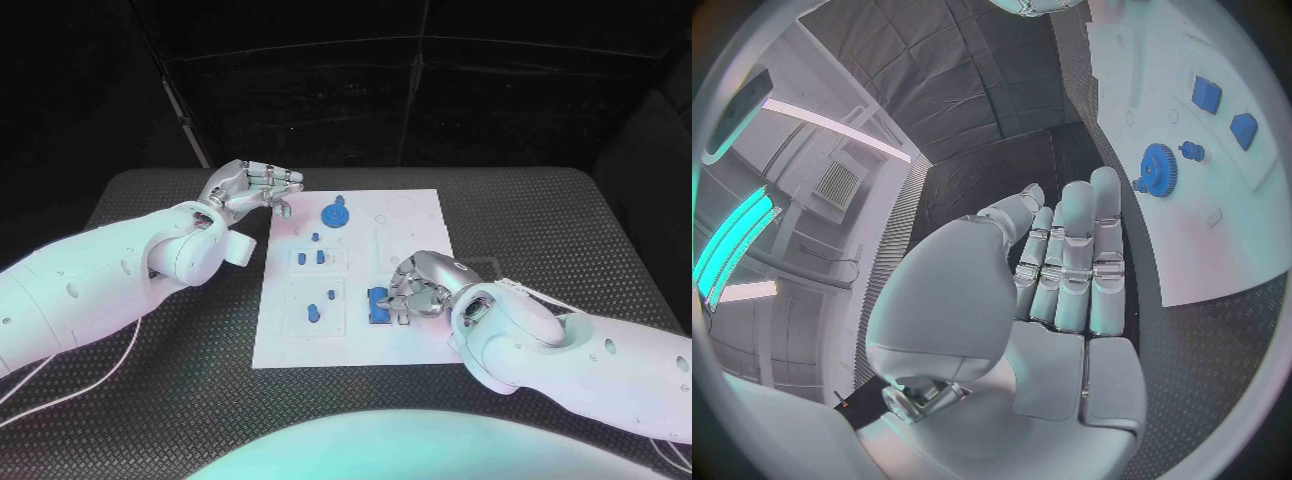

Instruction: Assemble the parts on the task board

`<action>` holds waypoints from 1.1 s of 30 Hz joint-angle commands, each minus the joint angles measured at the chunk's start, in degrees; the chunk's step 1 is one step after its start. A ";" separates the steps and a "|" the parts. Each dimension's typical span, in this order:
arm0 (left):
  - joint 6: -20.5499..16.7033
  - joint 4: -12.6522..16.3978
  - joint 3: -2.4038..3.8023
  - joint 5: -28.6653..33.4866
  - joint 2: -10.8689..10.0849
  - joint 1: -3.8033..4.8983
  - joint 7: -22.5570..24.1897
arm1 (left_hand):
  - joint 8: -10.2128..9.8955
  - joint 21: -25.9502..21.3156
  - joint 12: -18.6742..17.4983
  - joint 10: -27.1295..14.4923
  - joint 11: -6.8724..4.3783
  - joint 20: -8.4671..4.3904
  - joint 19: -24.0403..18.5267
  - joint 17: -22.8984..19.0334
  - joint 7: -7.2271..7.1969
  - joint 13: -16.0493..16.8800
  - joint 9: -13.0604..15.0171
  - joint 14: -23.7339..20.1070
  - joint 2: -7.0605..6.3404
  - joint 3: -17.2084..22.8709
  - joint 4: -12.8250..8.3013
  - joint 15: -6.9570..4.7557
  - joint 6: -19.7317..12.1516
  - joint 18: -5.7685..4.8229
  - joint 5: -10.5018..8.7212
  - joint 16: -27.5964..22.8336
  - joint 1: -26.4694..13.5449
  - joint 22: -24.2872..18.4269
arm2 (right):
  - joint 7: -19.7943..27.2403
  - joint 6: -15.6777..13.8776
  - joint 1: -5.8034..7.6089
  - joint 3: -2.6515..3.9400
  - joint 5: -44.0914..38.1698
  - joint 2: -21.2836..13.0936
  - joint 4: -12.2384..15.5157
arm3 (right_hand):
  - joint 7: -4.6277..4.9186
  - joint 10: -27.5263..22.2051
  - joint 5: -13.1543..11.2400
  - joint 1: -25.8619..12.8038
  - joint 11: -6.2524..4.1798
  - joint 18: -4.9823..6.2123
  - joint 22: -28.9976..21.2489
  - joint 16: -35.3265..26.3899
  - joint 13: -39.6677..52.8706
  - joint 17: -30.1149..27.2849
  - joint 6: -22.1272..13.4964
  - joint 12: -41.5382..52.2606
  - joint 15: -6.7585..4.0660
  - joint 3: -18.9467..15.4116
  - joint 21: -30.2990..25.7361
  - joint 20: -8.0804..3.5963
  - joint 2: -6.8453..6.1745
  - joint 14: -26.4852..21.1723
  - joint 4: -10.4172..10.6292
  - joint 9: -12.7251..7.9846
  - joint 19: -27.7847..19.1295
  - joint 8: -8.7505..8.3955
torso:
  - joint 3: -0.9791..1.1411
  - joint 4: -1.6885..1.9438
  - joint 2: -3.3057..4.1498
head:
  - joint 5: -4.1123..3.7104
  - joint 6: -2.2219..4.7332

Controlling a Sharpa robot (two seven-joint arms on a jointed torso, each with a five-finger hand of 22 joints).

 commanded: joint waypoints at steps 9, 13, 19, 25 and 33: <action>0.48 0.01 0.05 0.22 -0.01 0.07 0.19 | 0.17 -0.21 0.33 -0.25 -0.05 0.37 -0.22 -0.06 0.16 -0.01 -0.06 -0.43 -0.08 -0.32 0.08 -0.04 -0.42 0.75 0.26 -0.29 -0.45 -0.08 | 9.67 -8.27 0.06 1.17 7.43 -4.40 2.18 | 2.20 0.19 1.50 -3.42 1.33 -0.66 5.19 -0.12 5.29 9.43 -3.86 -1.11 0.84 0.08 0.23 0.24 -1.17 4.91 1.54 -1.43 2.11 -3.50 | 0.02 -0.07 -0.11 | 0.16 0.20; 0.47 -0.01 0.04 0.22 -0.03 0.07 0.18 | 0.17 -0.21 0.33 -0.25 -0.05 0.37 -0.22 -0.06 0.16 -0.01 -0.06 -0.43 -0.08 -0.32 0.08 -0.04 -0.42 0.75 0.26 -0.29 -0.45 -0.08 | 10.86 -7.85 0.07 2.11 10.31 -7.09 2.79 | 2.93 -0.04 1.98 -4.23 2.00 -0.65 5.16 -0.15 5.03 9.38 -4.62 -1.42 1.46 0.26 0.21 0.84 -1.31 4.90 2.13 -2.24 2.07 -5.33 | -0.01 -0.08 -0.13 | -0.28 0.40; 0.38 0.01 0.04 0.22 -0.08 0.06 0.23 | 0.17 -0.21 0.33 -0.25 -0.05 0.37 -0.22 -0.06 0.16 -0.01 -0.06 -0.43 -0.08 -0.32 0.08 -0.04 -0.42 0.75 0.26 -0.29 -0.45 -0.08 | 9.70 -4.40 0.09 2.77 11.36 -12.74 2.61 | 3.55 -0.26 1.98 -4.69 2.61 -0.62 5.19 -0.19 4.74 9.31 -4.21 -1.82 2.04 0.66 0.20 1.57 -1.50 4.88 2.50 -3.92 2.03 -8.53 | -0.10 -0.39 -0.25 | -1.20 0.60; 0.34 0.17 0.03 0.22 -0.05 0.06 0.29 | 0.17 -0.21 0.33 -0.25 -0.05 0.37 -0.22 -0.06 0.16 -0.01 -0.06 -0.43 -0.08 -0.32 0.08 -0.04 -0.42 0.75 0.26 -0.29 -0.45 -0.08 | 6.14 -0.44 0.02 2.89 5.61 -15.92 2.91 | 2.58 -0.41 9.52 -8.80 1.89 -0.54 4.96 -0.40 4.36 8.93 -0.03 -2.32 1.57 -2.10 0.05 1.42 -2.60 4.78 5.46 -4.06 1.89 -9.17 | -0.07 -0.74 -0.41 | -1.73 0.67; 0.37 0.16 0.02 0.22 -0.05 0.02 0.31 | 0.19 -0.27 0.39 -0.30 -0.03 0.38 -0.23 -0.10 0.17 -0.01 -0.05 -0.49 0.01 -0.30 0.07 -0.01 -0.45 0.75 0.25 -0.33 -0.42 -0.13 | 2.30 5.51 -0.11 2.86 0.68 -15.94 2.18 | 2.25 -0.62 8.08 -8.91 1.56 -0.49 4.70 -0.53 4.02 8.75 0.64 -2.80 1.25 -4.48 -0.13 1.01 -3.34 4.74 6.00 -3.22 1.75 -9.47 | -0.13 -0.93 -0.65 | -2.31 0.78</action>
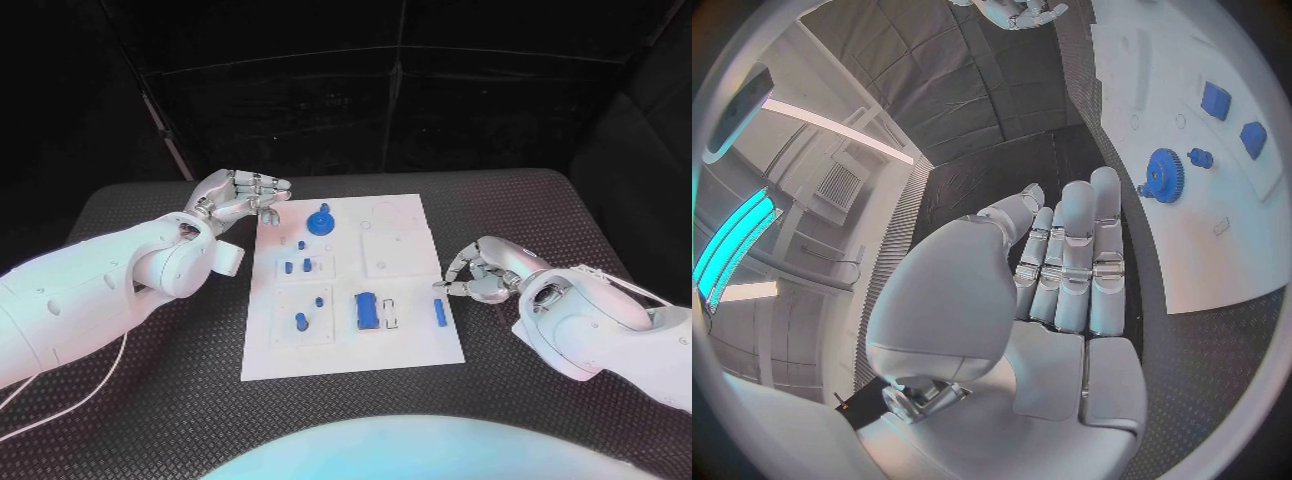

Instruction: Assemble the parts on the task board

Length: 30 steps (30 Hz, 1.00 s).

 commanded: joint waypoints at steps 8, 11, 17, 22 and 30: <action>0.45 -0.01 0.00 0.21 0.05 -0.05 0.33 | 0.19 -0.27 0.40 -0.30 -0.03 0.20 -0.05 -0.05 -0.03 -0.01 -0.06 -0.49 0.01 -0.30 0.07 -0.02 -0.25 0.74 0.25 -0.33 -0.42 -0.05 | -5.49 8.72 -0.35 -0.05 -6.15 1.57 -1.43 | 0.02 -0.23 -2.28 -0.24 -0.50 -0.44 4.42 -0.48 3.80 8.47 0.35 -0.79 -0.54 -1.98 -0.50 -0.36 -1.10 4.59 0.95 0.62 1.74 -0.31 | -0.05 -0.26 -0.44 | -0.08 -0.03; 0.49 0.00 -0.01 0.21 0.04 -0.07 0.31 | 0.19 -0.27 0.40 -0.30 -0.03 0.20 -0.05 -0.05 -0.03 -0.01 -0.06 -0.49 0.01 -0.30 0.07 -0.02 -0.25 0.74 0.25 -0.33 -0.42 -0.05 | -5.74 8.83 -0.54 -0.06 -6.57 2.04 -1.69 | 0.02 -0.21 -2.24 -0.13 -0.51 -0.45 4.47 -0.47 3.83 8.50 0.36 -0.76 -0.54 -2.02 -0.48 -0.36 -1.10 4.60 0.96 0.66 1.76 -0.33 | -0.08 -0.10 -0.35 | -0.29 -0.10; 0.45 -0.06 -0.01 0.21 0.01 -0.10 0.28 | 0.19 -0.27 0.40 -0.30 -0.03 0.20 -0.05 -0.05 -0.03 -0.01 -0.06 -0.49 0.01 -0.30 0.07 -0.02 -0.25 0.74 0.25 -0.33 -0.42 -0.05 | -5.88 9.69 -0.79 -0.08 -7.07 3.02 -2.09 | -0.03 -0.17 -2.06 0.56 -0.54 -0.48 4.60 -0.44 3.89 8.57 0.49 -0.73 -0.56 -2.21 -0.43 -0.38 -1.01 4.62 0.99 0.92 1.81 -0.36 | -0.06 -0.12 -0.28 | -0.26 -0.18; 0.44 -0.08 -0.01 0.21 0.06 -0.10 0.28 | 0.19 -0.27 0.40 -0.30 -0.03 0.20 -0.05 -0.05 -0.03 -0.01 -0.06 -0.49 0.01 -0.30 0.07 -0.02 -0.25 0.74 0.25 -0.33 -0.42 -0.05 | -5.88 11.61 -1.48 -0.08 -7.11 3.63 -2.30 | -0.18 -0.10 -2.06 1.51 -0.66 -0.46 4.54 -0.39 4.00 8.73 1.00 -0.66 -0.64 -2.42 -0.48 -0.44 -0.75 4.65 0.89 1.39 1.78 -0.17 | -0.08 -0.23 -0.28 | -0.21 -0.29; 0.48 -0.08 -0.01 0.21 0.08 -0.11 0.20 | 0.22 -0.31 0.45 -0.33 -0.03 0.21 -0.05 -0.07 -0.04 0.00 -0.05 -0.52 0.06 -0.30 0.06 -0.01 -0.25 0.74 0.25 -0.35 -0.41 -0.09 | -5.78 12.88 -2.33 -0.09 -7.09 4.43 -2.58 | -0.28 -0.02 -1.04 3.87 -0.78 -0.47 4.59 -0.37 4.11 8.83 1.24 -0.63 -0.78 -2.49 -0.49 -0.58 0.29 4.68 -0.18 2.16 1.79 -0.20 | -0.06 -0.15 -0.27 | -0.21 -0.60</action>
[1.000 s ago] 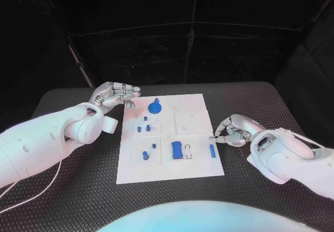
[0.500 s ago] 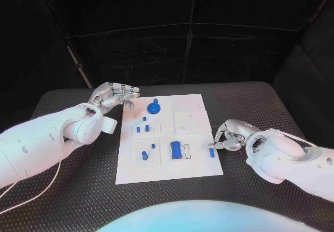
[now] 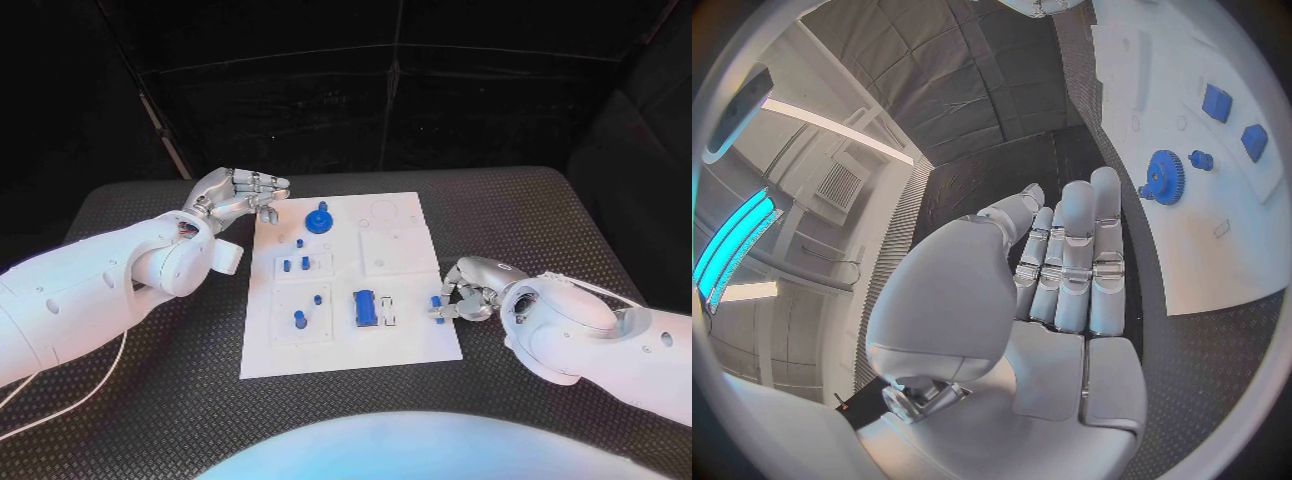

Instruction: Assemble the parts on the task board

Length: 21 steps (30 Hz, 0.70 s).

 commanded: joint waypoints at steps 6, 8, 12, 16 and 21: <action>0.45 0.07 0.05 0.21 -0.05 0.06 0.15 | 0.22 -0.31 0.16 -0.33 -0.03 0.21 -0.05 -0.08 -0.04 -0.01 -0.06 -0.52 0.06 -0.30 0.06 0.00 -0.25 0.74 0.25 -0.34 -0.41 -0.05 | -0.56 3.47 -0.35 -0.04 -1.52 0.58 -0.57 | 0.08 -0.10 2.88 2.56 -0.37 -0.46 4.58 -0.17 4.05 8.74 0.44 -0.13 -0.35 0.22 -0.18 -0.38 1.14 4.66 -1.68 0.52 1.55 -0.56 | -0.02 0.03 -0.04 | 0.06 -0.12; 0.45 0.08 0.05 0.21 -0.07 0.06 0.15 | 0.22 -0.31 0.16 -0.33 -0.03 0.21 -0.05 -0.08 -0.04 -0.01 -0.06 -0.52 0.06 -0.30 0.06 0.00 -0.25 0.74 0.25 -0.34 -0.41 -0.05 | -0.64 3.63 -0.37 -0.04 -1.85 0.77 -0.73 | 0.05 -0.10 2.96 3.18 -0.40 -0.46 4.56 -0.18 4.07 8.73 0.46 -0.14 -0.37 0.41 -0.20 -0.39 1.57 4.66 -2.08 0.62 1.54 -0.63 | -0.02 0.02 -0.01 | 0.06 -0.11; 0.46 0.10 0.05 0.21 -0.07 0.06 0.16 | 0.22 -0.31 0.16 -0.33 -0.03 0.21 -0.05 -0.08 -0.04 -0.01 -0.06 -0.52 0.06 -0.30 0.06 0.00 -0.25 0.74 0.25 -0.34 -0.41 -0.05 | -0.82 3.79 -0.42 -0.04 -3.25 1.42 -1.05 | -0.26 -0.17 -4.81 9.31 -0.81 -0.45 4.68 -0.14 4.12 8.86 0.59 -0.25 -0.89 4.91 -0.18 -0.83 5.15 4.68 -5.23 0.74 1.59 -1.25 | 0.01 0.00 -0.02 | 0.16 -0.10; 0.46 0.14 0.05 0.21 -0.11 0.06 0.17 | 0.22 -0.31 0.16 -0.33 -0.03 0.21 -0.05 -0.08 -0.04 -0.01 -0.06 -0.52 0.06 -0.30 0.06 0.00 -0.25 0.74 0.25 -0.34 -0.41 -0.05 | -1.38 3.77 -0.51 -0.04 -5.54 1.95 -1.19 | -0.34 -0.35 -8.57 13.18 -0.91 -0.51 4.88 -0.08 4.14 9.07 1.32 -0.47 -0.94 11.13 -0.12 -0.99 6.19 4.71 -8.11 0.36 1.67 -2.45 | -0.03 0.05 -0.02 | 0.14 -0.08; 0.42 0.22 0.05 0.21 -0.26 0.06 0.18 | 0.22 -0.31 0.16 -0.33 -0.03 0.21 -0.05 -0.08 -0.04 -0.01 -0.06 -0.52 0.06 -0.30 0.06 0.00 -0.25 0.74 0.25 -0.34 -0.41 -0.05 | -1.75 3.02 -0.57 -0.04 -6.37 2.15 -0.92 | -0.44 -0.28 -6.43 11.23 -0.99 -0.56 5.09 -0.05 4.21 9.18 1.87 -0.52 -0.82 15.72 -0.06 -0.85 5.23 4.74 -8.44 0.22 1.76 -3.49 | -0.01 0.04 -0.01 | 0.25 -0.07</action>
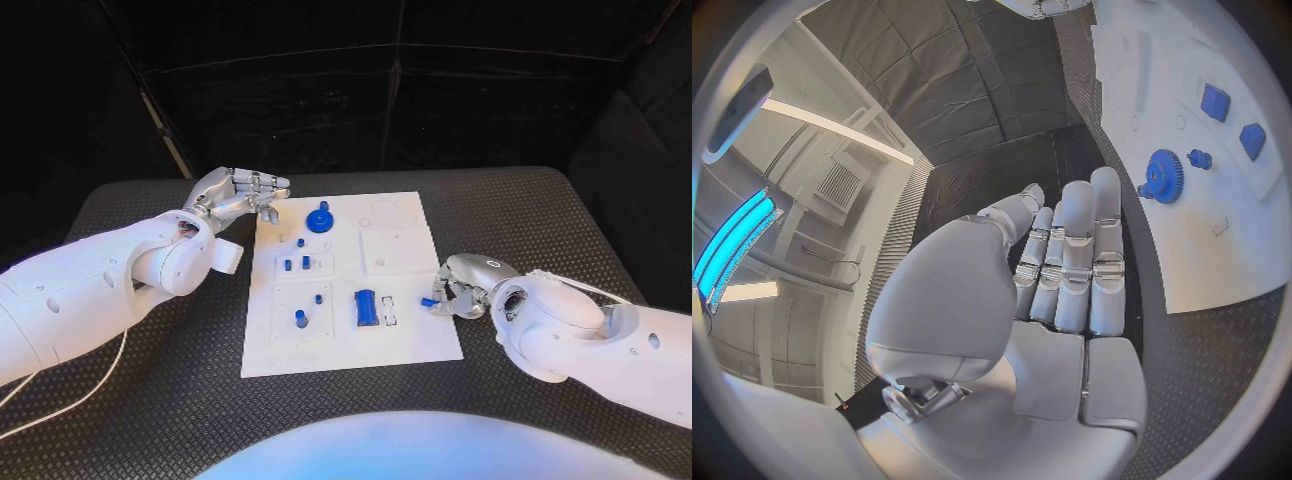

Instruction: Assemble the parts on the task board

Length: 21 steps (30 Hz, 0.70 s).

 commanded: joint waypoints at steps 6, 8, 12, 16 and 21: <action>0.45 0.12 0.05 0.21 -0.03 0.05 0.23 | 0.23 -0.35 0.21 -0.38 -0.03 0.21 -0.05 -0.11 -0.04 -0.01 -0.06 -0.54 0.10 -0.27 0.00 -0.01 -0.27 0.75 0.26 -0.36 -0.33 -0.09 | -0.40 -2.27 -0.52 -0.46 4.98 -0.73 0.68 | 0.16 0.31 6.22 -4.47 -0.07 -0.64 5.47 0.07 3.87 9.45 0.23 -0.03 -0.07 10.45 0.09 0.00 -1.77 4.80 0.24 0.69 2.06 -1.75 | 0.00 0.01 -0.04 | 0.15 0.07; 0.48 0.11 0.05 0.21 0.02 0.05 0.24 | 0.23 -0.35 0.21 -0.38 -0.03 0.21 -0.05 -0.11 -0.04 -0.01 -0.06 -0.54 0.10 -0.27 0.00 -0.01 -0.27 0.75 0.26 -0.36 -0.33 -0.09 | 0.46 -3.97 -0.52 -0.45 7.92 -1.02 1.12 | 0.33 0.42 6.85 -5.72 -0.07 -0.66 5.62 0.13 4.01 9.58 0.26 0.09 -0.04 12.55 0.16 0.02 -2.55 4.84 0.12 0.97 2.13 -1.94 | -0.02 0.04 -0.03 | 0.20 0.07; 0.48 0.07 0.05 0.21 0.08 0.03 0.25 | 0.23 -0.35 0.21 -0.38 -0.03 0.21 -0.05 -0.11 -0.04 -0.01 -0.06 -0.54 0.10 -0.27 0.00 -0.01 -0.27 0.75 0.26 -0.36 -0.33 -0.09 | 2.38 -7.56 -0.49 -0.44 13.32 -1.38 2.22 | 0.30 0.62 7.64 -8.02 0.04 -0.69 5.85 0.27 4.22 9.86 0.33 0.27 -0.01 15.52 0.27 0.07 -3.74 4.90 0.08 1.51 2.24 -2.18 | -0.01 0.11 -0.02 | 0.21 0.02; 0.48 0.05 0.05 0.21 0.08 0.02 0.27 | 0.23 -0.35 0.21 -0.38 -0.03 0.21 -0.05 -0.11 -0.04 -0.01 -0.06 -0.54 0.10 -0.27 0.00 -0.01 -0.27 0.75 0.26 -0.36 -0.33 -0.09 | 3.84 -10.52 -0.47 -0.43 15.60 -1.40 3.28 | 0.26 0.80 7.87 -9.21 0.03 -0.77 6.25 0.37 4.44 10.07 0.46 0.49 -0.03 16.69 0.47 0.06 -4.32 4.95 0.00 1.85 2.41 -2.22 | -0.01 0.08 0.01 | 0.40 0.01; 0.48 0.05 0.05 0.21 0.09 0.01 0.28 | 0.23 -0.35 0.21 -0.38 -0.03 0.21 -0.05 -0.11 -0.04 -0.01 -0.06 -0.54 0.10 -0.27 0.00 -0.01 -0.27 0.75 0.26 -0.36 -0.33 -0.09 | 4.49 -11.84 -0.45 -0.41 16.88 -0.65 3.88 | 0.27 0.87 8.05 -10.27 0.04 -0.77 6.27 0.41 4.49 10.14 0.55 0.54 -0.02 17.33 0.48 0.06 -4.85 4.96 0.03 2.12 2.42 -2.27 | -0.06 -0.01 0.01 | 0.47 0.01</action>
